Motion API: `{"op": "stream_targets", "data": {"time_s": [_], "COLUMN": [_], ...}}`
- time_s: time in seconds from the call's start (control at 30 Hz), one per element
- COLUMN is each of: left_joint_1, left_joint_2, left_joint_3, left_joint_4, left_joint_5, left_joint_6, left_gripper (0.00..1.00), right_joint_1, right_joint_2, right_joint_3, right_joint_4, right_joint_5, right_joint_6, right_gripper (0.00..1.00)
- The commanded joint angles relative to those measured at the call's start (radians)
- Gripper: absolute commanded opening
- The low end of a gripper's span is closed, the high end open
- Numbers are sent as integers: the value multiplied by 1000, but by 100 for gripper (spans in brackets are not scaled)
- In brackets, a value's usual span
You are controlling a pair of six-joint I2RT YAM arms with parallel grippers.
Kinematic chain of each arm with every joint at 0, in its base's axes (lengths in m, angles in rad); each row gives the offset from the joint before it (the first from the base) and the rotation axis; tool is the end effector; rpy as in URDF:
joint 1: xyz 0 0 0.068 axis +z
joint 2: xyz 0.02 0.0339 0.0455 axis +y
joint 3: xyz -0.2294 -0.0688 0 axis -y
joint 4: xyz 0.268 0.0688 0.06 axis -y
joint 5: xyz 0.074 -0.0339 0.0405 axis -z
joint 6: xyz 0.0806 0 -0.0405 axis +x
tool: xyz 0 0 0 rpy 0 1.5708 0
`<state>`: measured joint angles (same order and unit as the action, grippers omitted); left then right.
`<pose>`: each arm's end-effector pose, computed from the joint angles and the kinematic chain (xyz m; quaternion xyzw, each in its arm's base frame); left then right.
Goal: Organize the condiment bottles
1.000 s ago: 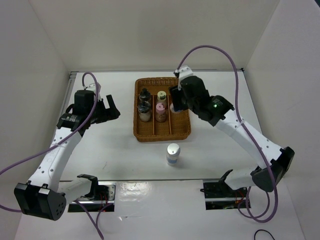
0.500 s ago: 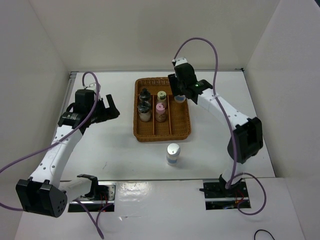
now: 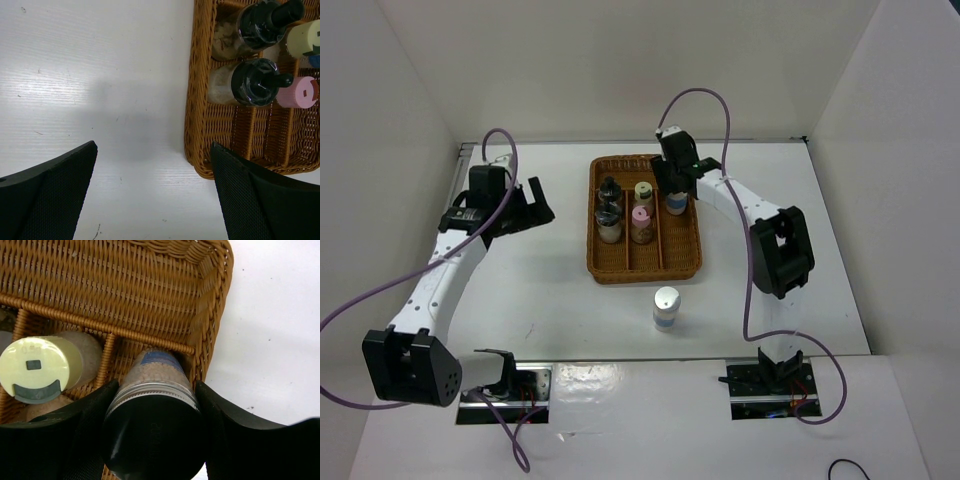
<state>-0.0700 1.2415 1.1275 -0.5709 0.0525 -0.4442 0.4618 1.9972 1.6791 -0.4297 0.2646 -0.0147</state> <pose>0.3374 -0.0279 0.2620 -0.1569 0.8895 -0.1319 0.4083 0.4566 0.2037 0.1923 -0.1631 0.8953 -0.0300 0.4134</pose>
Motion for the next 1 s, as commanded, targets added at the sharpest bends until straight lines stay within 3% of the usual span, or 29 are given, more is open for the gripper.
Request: {"op": "stream_targets", "data": {"time_s": [0.0,0.03,0.13,0.17,0.3,0.5,0.7,0.87,0.97], "left_joint_1": [10,19,19,19,19,19,19,19,19], "left_joint_2": [21,21,30,30,20,-13,-60,-99,-125], "left_joint_3": [41,41,41,41,32,23,-9,-29,-38], "left_joint_4": [26,26,35,36,45,54,54,54,54], "left_joint_5": [43,43,53,63,63,72,84,93,93], "left_joint_6": [24,24,24,24,24,24,24,24,24], "left_gripper": [99,99,99,99,99,99,99,99,99], "right_joint_1": [-14,-14,-14,-14,-14,9,191,380,426], "right_joint_2": [-11,1,11,11,-50,-280,-575,-777,-857], "right_joint_3": [65,65,65,65,56,19,-137,-387,-493], "right_joint_4": [117,117,108,108,79,-1,-119,-167,-211], "right_joint_5": [-5,-16,-25,-25,-25,18,53,-2,-11], "right_joint_6": [-8,-8,2,15,41,62,96,324,436], "right_gripper": [42,45,65,81,98,98,98,98,98]}}
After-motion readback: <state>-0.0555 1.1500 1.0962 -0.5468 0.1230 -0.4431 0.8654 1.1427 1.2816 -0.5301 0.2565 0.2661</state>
